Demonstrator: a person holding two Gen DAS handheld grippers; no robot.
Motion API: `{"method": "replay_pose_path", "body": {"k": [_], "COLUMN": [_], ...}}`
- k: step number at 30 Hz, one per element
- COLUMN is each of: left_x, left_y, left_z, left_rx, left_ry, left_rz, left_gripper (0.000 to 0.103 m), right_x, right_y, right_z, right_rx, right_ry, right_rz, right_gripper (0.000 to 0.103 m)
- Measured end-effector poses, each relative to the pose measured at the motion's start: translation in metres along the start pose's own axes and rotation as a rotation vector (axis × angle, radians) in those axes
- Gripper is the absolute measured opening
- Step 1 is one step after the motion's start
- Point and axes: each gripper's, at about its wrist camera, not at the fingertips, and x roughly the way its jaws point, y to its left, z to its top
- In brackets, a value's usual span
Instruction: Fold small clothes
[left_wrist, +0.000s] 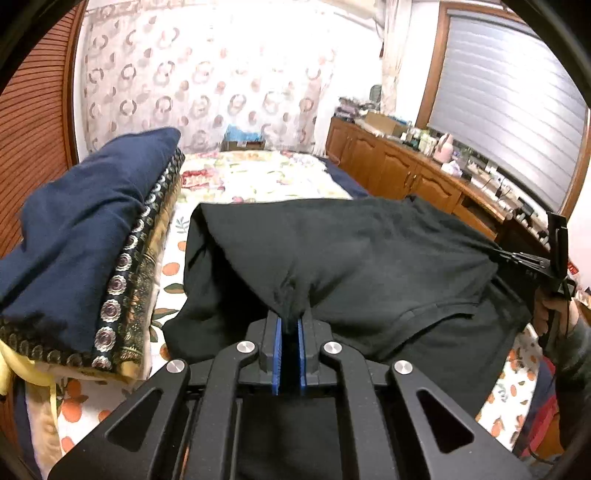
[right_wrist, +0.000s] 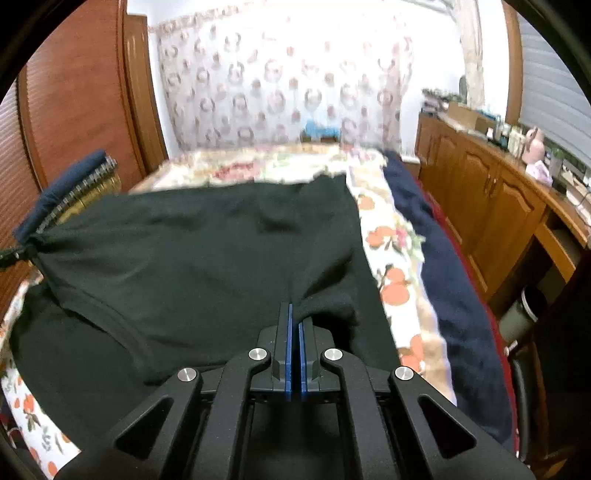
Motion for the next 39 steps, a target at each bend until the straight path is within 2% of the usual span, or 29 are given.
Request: {"method": "replay_pose_path", "body": {"k": [4, 12, 16, 23, 25, 27, 29, 31, 32, 33, 35, 39], "left_x": [-0.024, -0.057, -0.057, -0.033, -0.031, -0.030, -0.031, -0.033, -0.034, -0.035, -0.038, -0.038], "left_y": [-0.002, -0.019, -0.025, -0.025, -0.025, -0.024, -0.024, -0.024, -0.022, -0.022, -0.020, -0.019], "left_z": [-0.006, -0.033, -0.053, -0.077, -0.080, -0.081, -0.082, -0.082, -0.082, -0.081, -0.081, -0.080], "left_rx": [-0.004, 0.020, 0.023, 0.009, 0.007, 0.008, 0.017, 0.019, 0.014, 0.013, 0.011, 0.013], "left_ry": [-0.038, -0.039, 0.007, 0.090, 0.102, 0.113, 0.109, 0.107, 0.107, 0.100, 0.089, 0.087], "left_rz": [-0.023, -0.043, -0.035, -0.008, -0.006, -0.002, 0.020, 0.027, 0.036, 0.041, 0.046, 0.070], "left_gripper": [0.008, 0.007, 0.008, 0.008, 0.014, 0.032, 0.043, 0.049, 0.059, 0.075, 0.081, 0.081], "right_x": [-0.023, -0.063, -0.075, -0.054, -0.046, -0.040, -0.039, -0.038, -0.037, -0.037, -0.044, -0.055], "right_y": [-0.002, -0.003, -0.006, -0.009, -0.009, -0.010, -0.010, -0.009, -0.009, -0.008, -0.005, 0.005], "right_z": [0.002, -0.013, -0.034, -0.064, -0.070, -0.074, -0.074, -0.072, -0.065, -0.064, -0.061, -0.065], "right_rx": [0.002, -0.012, -0.034, -0.043, -0.038, -0.031, -0.023, -0.023, -0.024, -0.025, -0.032, -0.062], "right_ry": [-0.062, -0.120, -0.102, 0.008, 0.032, 0.049, 0.058, 0.061, 0.057, 0.054, 0.045, 0.015], "right_rz": [-0.001, 0.031, 0.031, -0.003, -0.018, -0.033, -0.031, -0.041, -0.047, -0.045, -0.049, -0.059], "right_gripper": [0.002, 0.002, 0.002, 0.002, 0.002, 0.002, 0.002, 0.009, 0.011, 0.011, 0.014, 0.041]}}
